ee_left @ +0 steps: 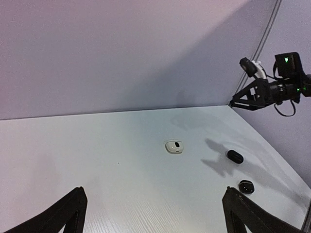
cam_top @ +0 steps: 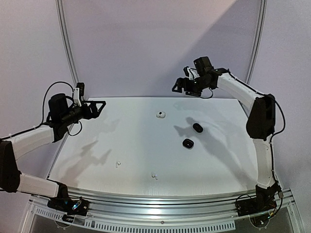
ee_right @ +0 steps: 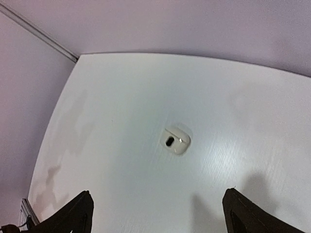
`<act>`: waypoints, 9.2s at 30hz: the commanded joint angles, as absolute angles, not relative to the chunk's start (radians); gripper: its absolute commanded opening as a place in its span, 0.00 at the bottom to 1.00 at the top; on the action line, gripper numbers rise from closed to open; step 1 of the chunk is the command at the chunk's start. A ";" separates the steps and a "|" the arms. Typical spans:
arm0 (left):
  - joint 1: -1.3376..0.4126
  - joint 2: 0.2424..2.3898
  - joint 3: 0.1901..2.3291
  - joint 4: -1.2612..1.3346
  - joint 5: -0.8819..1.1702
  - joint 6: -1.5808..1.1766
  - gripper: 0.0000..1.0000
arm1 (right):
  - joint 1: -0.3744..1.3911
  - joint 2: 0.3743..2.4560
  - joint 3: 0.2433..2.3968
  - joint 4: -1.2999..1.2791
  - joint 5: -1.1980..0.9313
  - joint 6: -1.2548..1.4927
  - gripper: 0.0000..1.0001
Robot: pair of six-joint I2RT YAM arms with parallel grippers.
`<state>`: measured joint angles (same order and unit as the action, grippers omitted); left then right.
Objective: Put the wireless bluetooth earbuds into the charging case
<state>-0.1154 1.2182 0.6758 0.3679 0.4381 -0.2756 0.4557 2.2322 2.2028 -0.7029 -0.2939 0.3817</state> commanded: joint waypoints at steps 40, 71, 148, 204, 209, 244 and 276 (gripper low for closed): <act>-0.100 1.344 0.757 0.402 0.535 -0.187 0.99 | 0.576 2.858 2.438 -0.171 -0.395 0.958 0.46; -0.145 1.894 1.475 -0.591 0.758 0.344 0.99 | 0.653 2.266 1.793 -0.037 -0.402 0.582 0.49; -0.401 2.473 2.255 -0.851 0.491 0.755 0.01 | 0.610 1.884 1.592 -0.298 -0.245 0.469 0.72; -0.447 2.017 2.042 -0.551 0.595 0.583 0.00 | 0.718 2.155 1.920 0.202 -0.302 0.874 0.38; -0.446 2.017 2.039 -0.554 0.594 0.587 0.00 | 0.718 2.156 1.936 0.191 -0.309 0.847 0.18; -0.458 1.996 2.231 -1.309 1.064 0.911 0.52 | 0.800 1.897 2.041 -0.679 -0.527 -0.385 0.00; -0.475 1.996 2.189 -1.285 1.207 0.850 0.00 | 0.805 1.913 2.042 -0.524 -0.542 -0.282 0.24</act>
